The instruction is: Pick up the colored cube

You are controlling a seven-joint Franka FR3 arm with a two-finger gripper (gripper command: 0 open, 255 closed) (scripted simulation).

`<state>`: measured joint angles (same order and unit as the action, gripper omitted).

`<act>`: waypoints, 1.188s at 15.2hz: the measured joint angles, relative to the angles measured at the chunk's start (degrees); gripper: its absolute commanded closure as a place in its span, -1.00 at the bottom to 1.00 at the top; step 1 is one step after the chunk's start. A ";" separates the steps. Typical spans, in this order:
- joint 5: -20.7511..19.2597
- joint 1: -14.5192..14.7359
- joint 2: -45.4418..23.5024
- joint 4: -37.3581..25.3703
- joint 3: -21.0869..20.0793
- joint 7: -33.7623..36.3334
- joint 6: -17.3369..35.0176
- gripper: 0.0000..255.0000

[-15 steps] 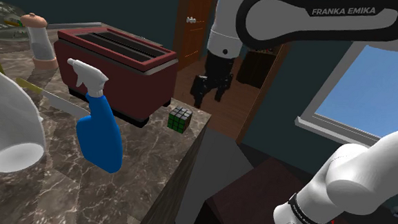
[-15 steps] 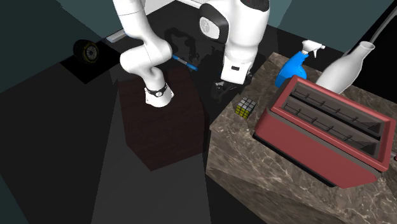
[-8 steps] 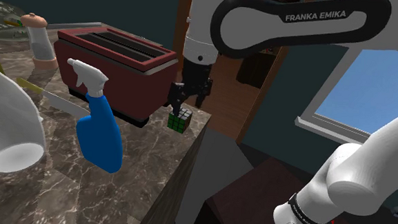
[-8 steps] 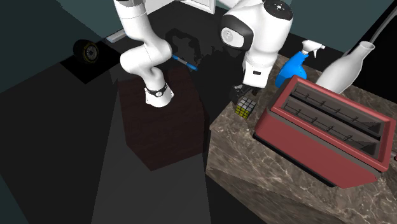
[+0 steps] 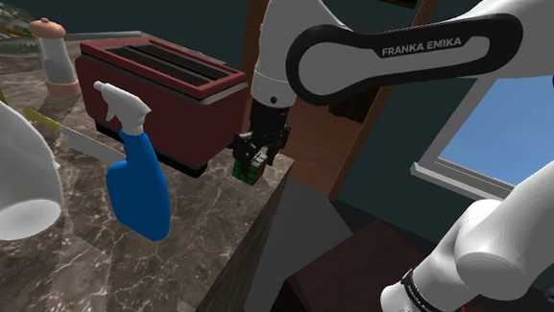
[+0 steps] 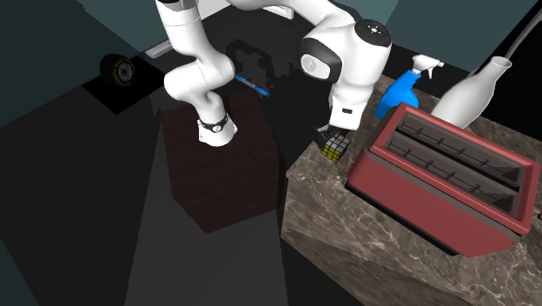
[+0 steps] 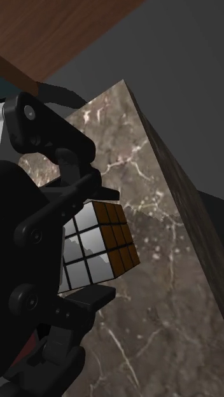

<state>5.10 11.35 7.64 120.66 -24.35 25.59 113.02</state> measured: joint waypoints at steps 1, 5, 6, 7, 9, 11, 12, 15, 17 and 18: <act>-0.02 0.00 -0.01 0.03 0.00 0.02 0.05 1.00; -0.04 -0.02 0.02 0.08 0.03 0.02 0.11 1.00; -0.05 -0.03 0.02 0.08 0.03 0.01 0.11 1.00; -0.05 -0.03 0.02 0.08 0.04 0.01 0.11 1.00; -0.10 -0.04 -0.04 0.02 0.04 0.05 0.09 1.00; -0.01 -0.05 0.13 -0.67 0.10 -0.02 -0.85 1.00; 0.07 -0.02 0.34 -1.11 0.10 0.00 -1.49 1.00; 0.16 -0.06 0.78 -2.84 0.23 -0.04 -3.64 1.00; 0.13 -0.11 0.84 -4.49 0.31 -0.02 -5.34 1.00; 0.17 -0.12 0.99 -5.09 0.34 -0.01 -6.08 1.00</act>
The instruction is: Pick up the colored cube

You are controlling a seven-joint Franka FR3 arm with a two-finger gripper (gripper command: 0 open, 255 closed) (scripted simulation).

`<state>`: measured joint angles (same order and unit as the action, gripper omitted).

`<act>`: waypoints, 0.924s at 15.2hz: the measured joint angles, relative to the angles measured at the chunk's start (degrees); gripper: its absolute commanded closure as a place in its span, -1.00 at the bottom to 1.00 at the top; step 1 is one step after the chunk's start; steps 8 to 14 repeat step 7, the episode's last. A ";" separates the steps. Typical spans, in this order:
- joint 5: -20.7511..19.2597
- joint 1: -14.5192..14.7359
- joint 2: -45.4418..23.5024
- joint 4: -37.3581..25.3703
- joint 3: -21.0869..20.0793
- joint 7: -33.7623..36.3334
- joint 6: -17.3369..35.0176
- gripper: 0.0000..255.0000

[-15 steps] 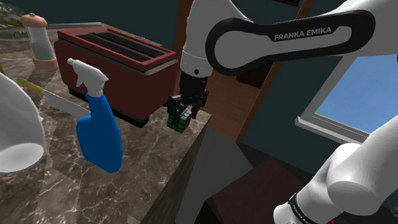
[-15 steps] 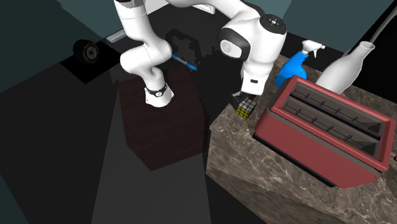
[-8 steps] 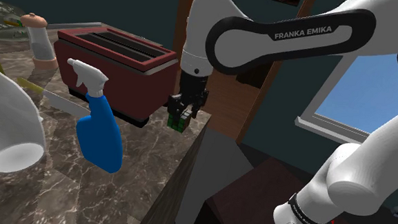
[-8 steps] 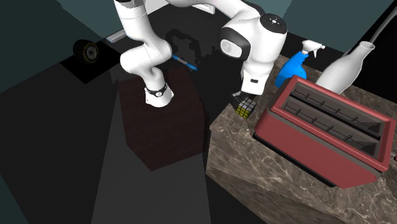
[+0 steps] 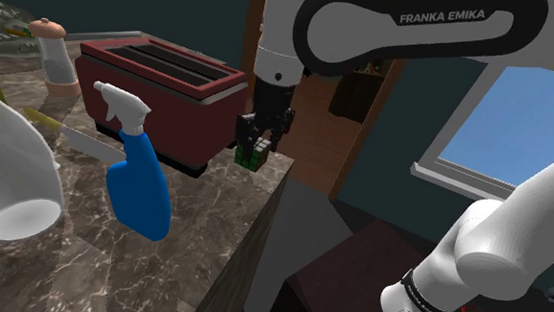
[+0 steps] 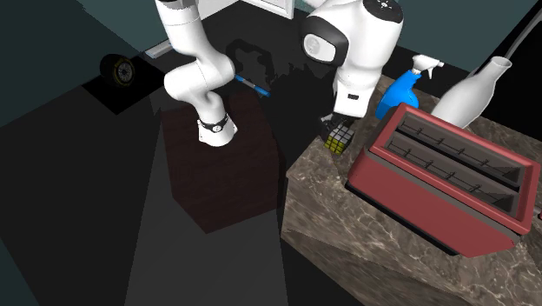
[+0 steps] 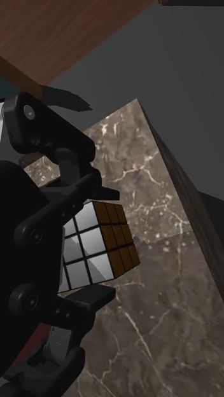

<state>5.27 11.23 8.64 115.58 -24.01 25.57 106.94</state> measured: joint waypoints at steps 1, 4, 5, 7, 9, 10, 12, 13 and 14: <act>0.04 0.00 0.13 -0.38 0.03 -0.02 -0.50 1.00; 0.12 -0.10 0.57 -2.41 0.24 -0.15 -2.94 1.00; 0.02 -0.16 0.40 -3.40 0.29 -0.15 -3.78 1.00; 0.04 -0.16 0.52 -4.35 0.32 -0.08 -4.83 1.00; 0.04 -0.16 0.52 -4.35 0.32 -0.08 -4.83 1.00; 0.04 -0.16 0.52 -4.35 0.32 -0.08 -4.83 1.00; 0.04 -0.16 0.52 -4.35 0.32 -0.08 -4.83 1.00; 0.04 -0.16 0.52 -4.35 0.32 -0.08 -4.83 1.00; 0.04 -0.16 0.52 -4.35 0.32 -0.08 -4.83 1.00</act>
